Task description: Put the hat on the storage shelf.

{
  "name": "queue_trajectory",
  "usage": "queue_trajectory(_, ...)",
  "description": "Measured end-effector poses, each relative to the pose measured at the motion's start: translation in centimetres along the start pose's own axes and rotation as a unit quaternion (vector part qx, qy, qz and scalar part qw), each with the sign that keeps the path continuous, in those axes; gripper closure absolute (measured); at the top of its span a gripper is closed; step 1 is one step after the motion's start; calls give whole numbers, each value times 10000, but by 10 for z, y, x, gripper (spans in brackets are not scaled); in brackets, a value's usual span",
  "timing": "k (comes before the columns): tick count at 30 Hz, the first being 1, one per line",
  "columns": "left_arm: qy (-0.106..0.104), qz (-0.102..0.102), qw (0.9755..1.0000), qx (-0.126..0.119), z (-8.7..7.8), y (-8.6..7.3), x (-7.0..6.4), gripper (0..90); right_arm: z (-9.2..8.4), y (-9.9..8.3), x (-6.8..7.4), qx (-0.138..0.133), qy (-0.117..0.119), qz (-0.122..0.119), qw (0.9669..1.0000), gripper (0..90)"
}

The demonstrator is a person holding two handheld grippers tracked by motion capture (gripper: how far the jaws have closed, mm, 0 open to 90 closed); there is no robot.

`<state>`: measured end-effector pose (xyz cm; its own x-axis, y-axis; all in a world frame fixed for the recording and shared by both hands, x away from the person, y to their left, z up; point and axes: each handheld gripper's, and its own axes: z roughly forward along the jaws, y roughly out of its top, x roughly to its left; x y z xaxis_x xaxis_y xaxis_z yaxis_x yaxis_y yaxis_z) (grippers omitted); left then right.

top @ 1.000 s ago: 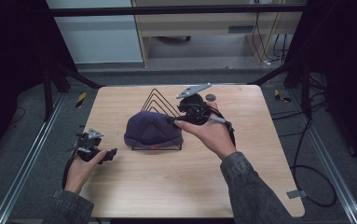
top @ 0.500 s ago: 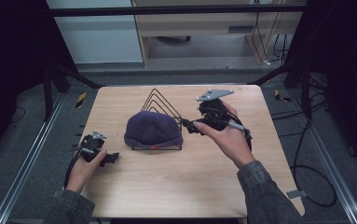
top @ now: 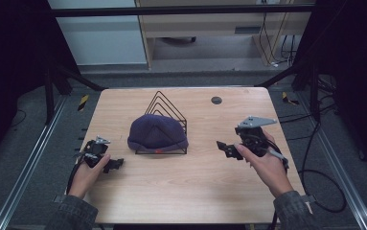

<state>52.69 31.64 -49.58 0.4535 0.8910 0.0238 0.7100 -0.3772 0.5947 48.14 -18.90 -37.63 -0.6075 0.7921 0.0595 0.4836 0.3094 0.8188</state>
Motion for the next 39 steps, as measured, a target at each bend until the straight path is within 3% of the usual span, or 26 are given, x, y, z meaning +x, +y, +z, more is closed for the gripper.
queue_trajectory(2,-15,5,10000,-20,0,-1,0,0,1,-23,-6,91,10,218,9997,123)
queue_trajectory(3,-15,5,10000,-20,0,-1,0,0,1,-23,-6,91,10,218,9997,123)
queue_trajectory(4,-17,5,10000,-24,0,-1,0,0,4,-38,-10,212,-15,270,9994,119)
queue_trajectory(10,-16,-27,10000,-71,0,-2,-1,0,14,-69,-15,414,-86,463,9980,130)
queue_trajectory(17,-13,-20,10000,-74,0,-2,-1,0,29,-92,-24,548,-253,651,9961,151)
queue_trajectory(24,-12,-7,10000,-66,0,-3,-1,0,38,-100,-27,559,-275,719,9955,154)
queue_trajectory(28,-12,-5,10000,-73,0,-3,-1,0,43,-101,-33,524,-457,757,9947,152)
queue_trajectory(32,-28,-13,10000,-67,0,-2,-2,0,49,-105,-40,691,-652,971,9907,148)
queue_trajectory(37,-32,1,10000,-67,0,-2,-2,0,55,-110,-39,891,-665,952,9892,131)
queue_trajectory(39,-38,8,10000,-65,0,-2,-2,0,57,-112,-37,854,-767,855,9897,129)
